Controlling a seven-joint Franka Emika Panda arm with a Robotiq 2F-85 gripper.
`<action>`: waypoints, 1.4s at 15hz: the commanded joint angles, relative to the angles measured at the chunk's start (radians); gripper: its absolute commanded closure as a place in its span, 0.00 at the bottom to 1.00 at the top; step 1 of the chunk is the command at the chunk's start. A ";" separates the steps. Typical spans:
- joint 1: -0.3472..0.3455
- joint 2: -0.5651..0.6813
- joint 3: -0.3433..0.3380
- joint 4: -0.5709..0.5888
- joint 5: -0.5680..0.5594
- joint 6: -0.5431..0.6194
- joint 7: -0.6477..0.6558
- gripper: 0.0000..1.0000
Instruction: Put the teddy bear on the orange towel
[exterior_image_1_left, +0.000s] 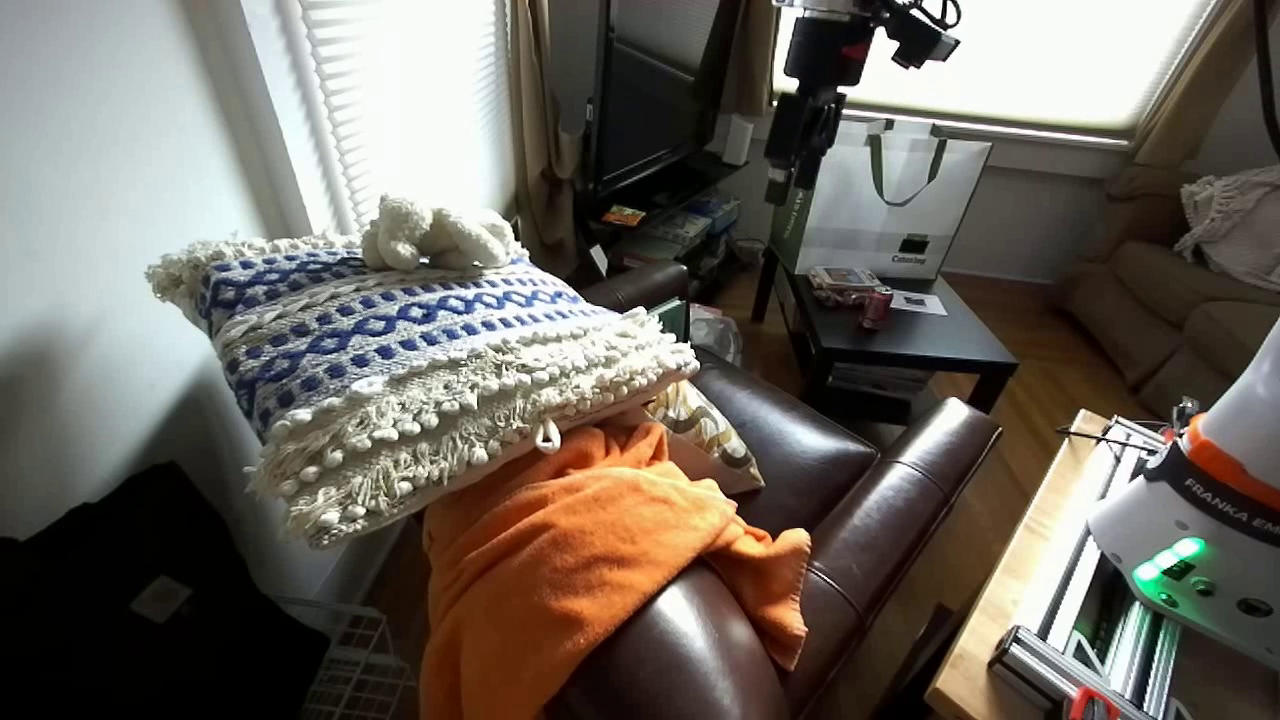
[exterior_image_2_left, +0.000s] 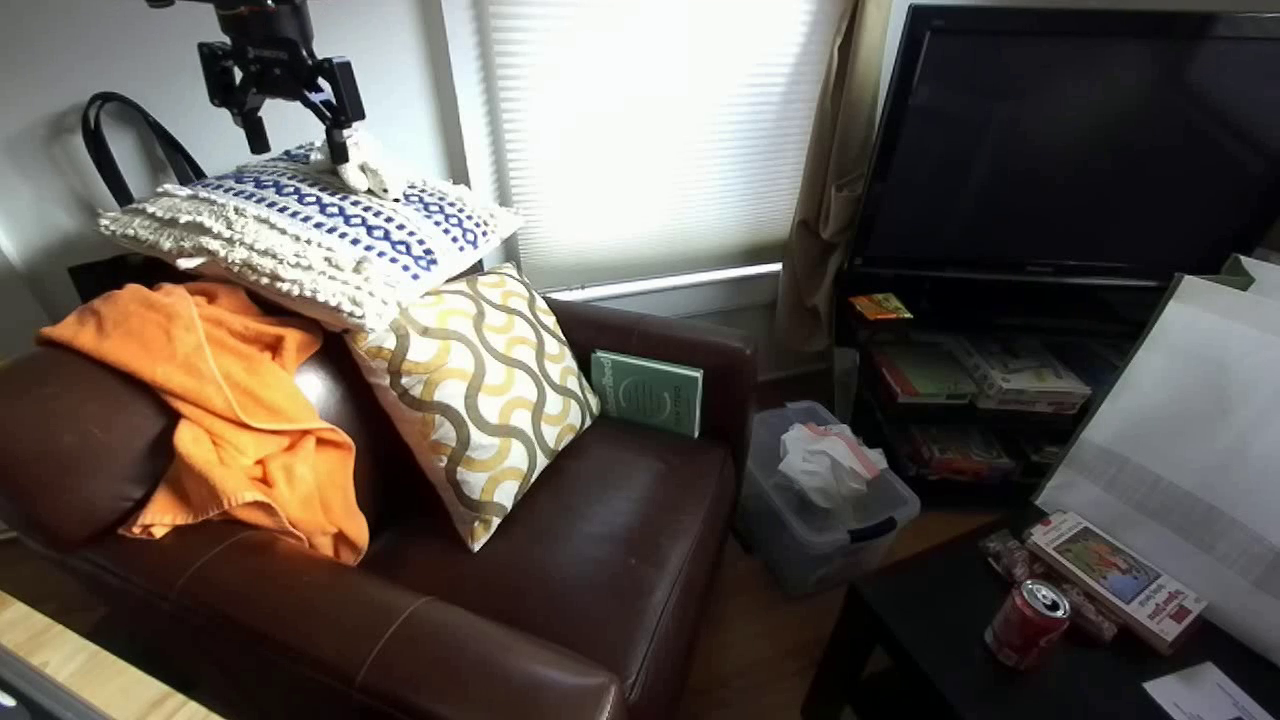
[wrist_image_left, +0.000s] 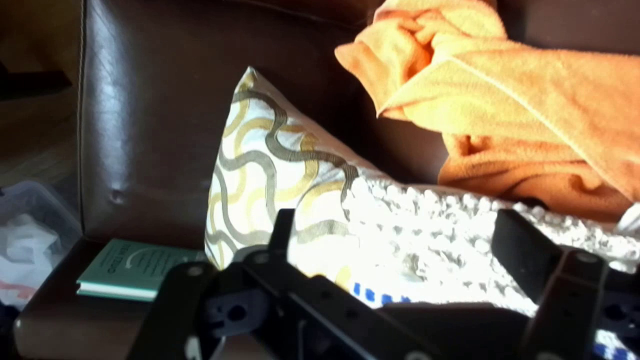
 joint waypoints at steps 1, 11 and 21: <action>-0.003 0.118 -0.003 0.187 0.006 0.000 -0.035 0.00; -0.001 0.580 0.043 0.800 0.056 -0.259 -0.463 0.00; 0.011 0.673 0.093 0.849 0.012 -0.167 -0.707 0.00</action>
